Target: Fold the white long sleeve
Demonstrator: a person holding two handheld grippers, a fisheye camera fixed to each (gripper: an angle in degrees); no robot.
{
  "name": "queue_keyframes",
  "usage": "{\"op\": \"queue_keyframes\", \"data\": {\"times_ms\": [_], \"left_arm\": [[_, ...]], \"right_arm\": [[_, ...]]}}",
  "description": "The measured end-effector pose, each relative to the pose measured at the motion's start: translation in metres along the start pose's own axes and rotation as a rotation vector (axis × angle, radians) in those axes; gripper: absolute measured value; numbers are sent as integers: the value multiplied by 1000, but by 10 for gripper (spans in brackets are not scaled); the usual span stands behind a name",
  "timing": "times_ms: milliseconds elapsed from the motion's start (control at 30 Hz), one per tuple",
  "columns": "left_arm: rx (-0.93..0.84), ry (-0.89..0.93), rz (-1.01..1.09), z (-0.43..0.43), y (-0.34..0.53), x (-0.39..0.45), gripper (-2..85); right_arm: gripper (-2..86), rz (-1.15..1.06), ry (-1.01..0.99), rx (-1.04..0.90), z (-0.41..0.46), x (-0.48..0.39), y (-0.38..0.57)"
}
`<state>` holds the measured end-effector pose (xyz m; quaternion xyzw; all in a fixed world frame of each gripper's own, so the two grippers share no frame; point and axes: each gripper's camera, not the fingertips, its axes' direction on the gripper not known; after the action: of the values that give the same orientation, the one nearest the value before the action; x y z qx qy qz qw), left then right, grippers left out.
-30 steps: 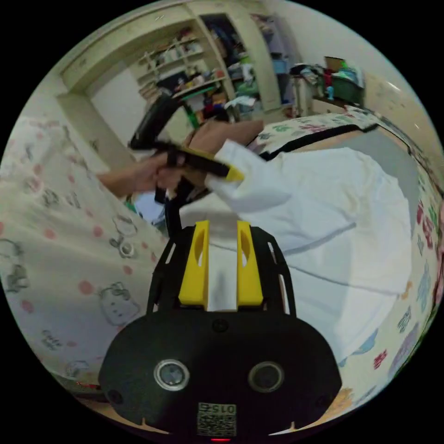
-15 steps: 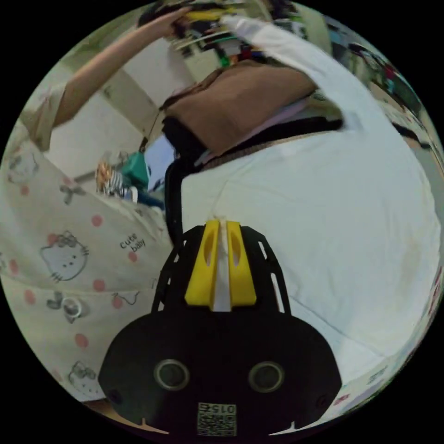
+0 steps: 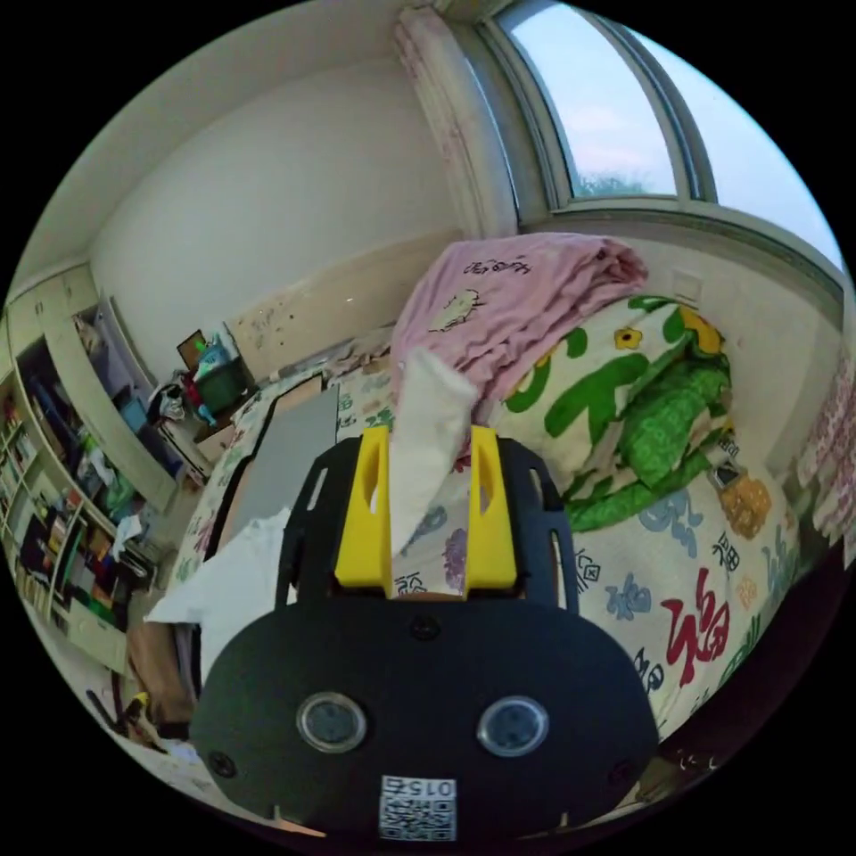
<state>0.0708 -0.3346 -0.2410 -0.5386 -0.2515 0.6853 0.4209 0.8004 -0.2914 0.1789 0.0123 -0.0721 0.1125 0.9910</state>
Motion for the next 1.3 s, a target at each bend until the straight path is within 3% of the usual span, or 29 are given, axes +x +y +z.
{"op": "queue_keyframes", "data": {"times_ms": [100,167,267,467,600,733,800,933,1200,1300], "left_arm": [[-174,-1,-28,27,28,4,134],[-235,-6,-43,38,40,3,137],[-240,-7,-82,45,46,-2,134],[-350,-35,-146,45,36,-2,143],[-308,28,-222,50,41,-9,149],[-358,73,-217,70,16,-12,109],[-429,-1,-129,75,7,-2,60],[-393,26,-115,48,-5,0,28],[-462,-161,29,49,-23,25,22],[-535,-143,122,32,-42,34,29]], "right_arm": [[132,-48,-79,-160,19,-14,56],[134,-56,-154,-404,55,-32,133],[137,-4,-227,-646,83,-56,242],[140,-19,-266,-871,70,-113,360],[132,-60,-258,-896,60,-143,381],[61,-104,-343,-965,60,-175,389],[43,-199,-309,-978,53,-195,398],[10,-281,-198,-986,30,-226,429],[24,-300,-97,-996,1,-284,513],[66,-261,-86,-1002,-34,-289,533]]}}
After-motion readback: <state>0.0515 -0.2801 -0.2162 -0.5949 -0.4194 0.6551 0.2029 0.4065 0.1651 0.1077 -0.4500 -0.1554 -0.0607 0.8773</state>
